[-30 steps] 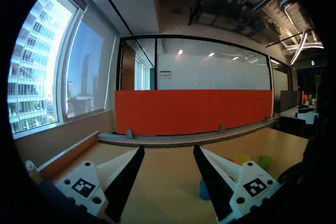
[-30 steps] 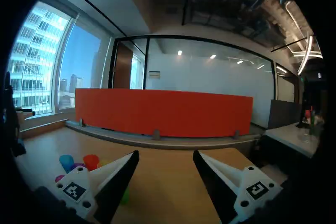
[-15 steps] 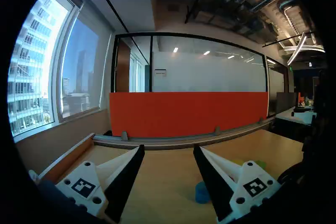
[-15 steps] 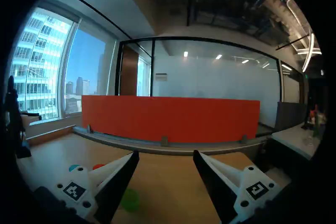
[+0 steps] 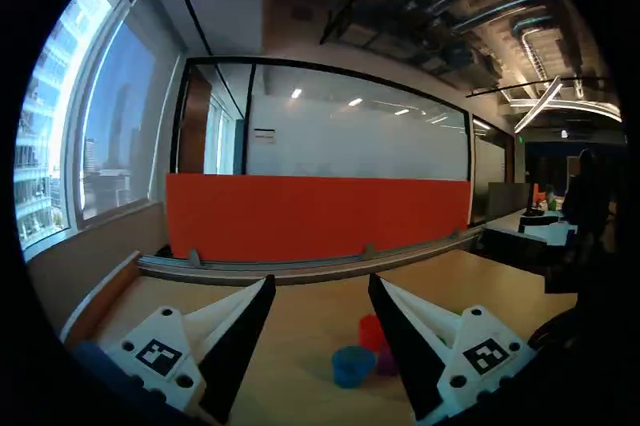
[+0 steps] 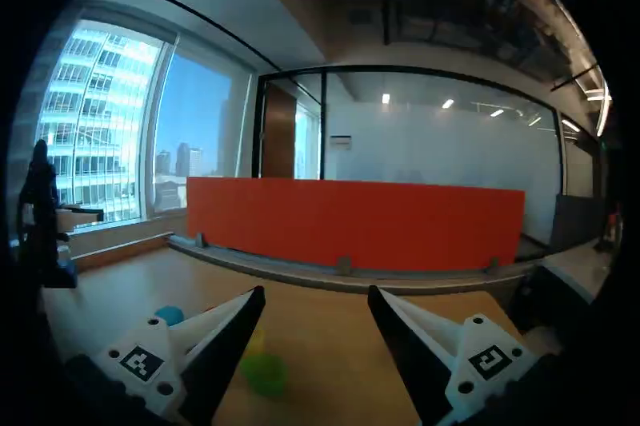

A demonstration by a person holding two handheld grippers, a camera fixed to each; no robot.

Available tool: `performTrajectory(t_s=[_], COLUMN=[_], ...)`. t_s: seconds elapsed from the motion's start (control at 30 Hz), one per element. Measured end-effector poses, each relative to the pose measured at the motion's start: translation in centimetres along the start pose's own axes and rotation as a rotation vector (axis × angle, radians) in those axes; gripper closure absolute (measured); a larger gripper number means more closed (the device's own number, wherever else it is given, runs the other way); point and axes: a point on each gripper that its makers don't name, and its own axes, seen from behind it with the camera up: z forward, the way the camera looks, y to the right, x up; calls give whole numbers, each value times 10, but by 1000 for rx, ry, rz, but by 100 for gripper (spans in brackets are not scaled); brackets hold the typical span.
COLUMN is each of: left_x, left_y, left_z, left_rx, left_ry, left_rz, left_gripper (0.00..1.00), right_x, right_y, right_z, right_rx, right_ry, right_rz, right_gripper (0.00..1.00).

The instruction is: Pour water

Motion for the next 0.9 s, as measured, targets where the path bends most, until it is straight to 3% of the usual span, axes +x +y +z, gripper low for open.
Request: performTrajectory(t_s=[0.2,0.47,0.9], left_x=[-4,-8,-17], left_y=[14,31,42], left_z=[0,3,5], left_rx=[-68,-159,-243], left_ry=[-16,-30,-58], left_rz=[5,-21,-17], left_gripper=[14,14,14], right_x=[4,14,5], right_y=[-20,-42,-47], right_z=[-3,-6,-5], right_rx=[103,219,284], right_ry=[5,13,-36], right_rz=[-20,1,-26], right_gripper=[0,0,0])
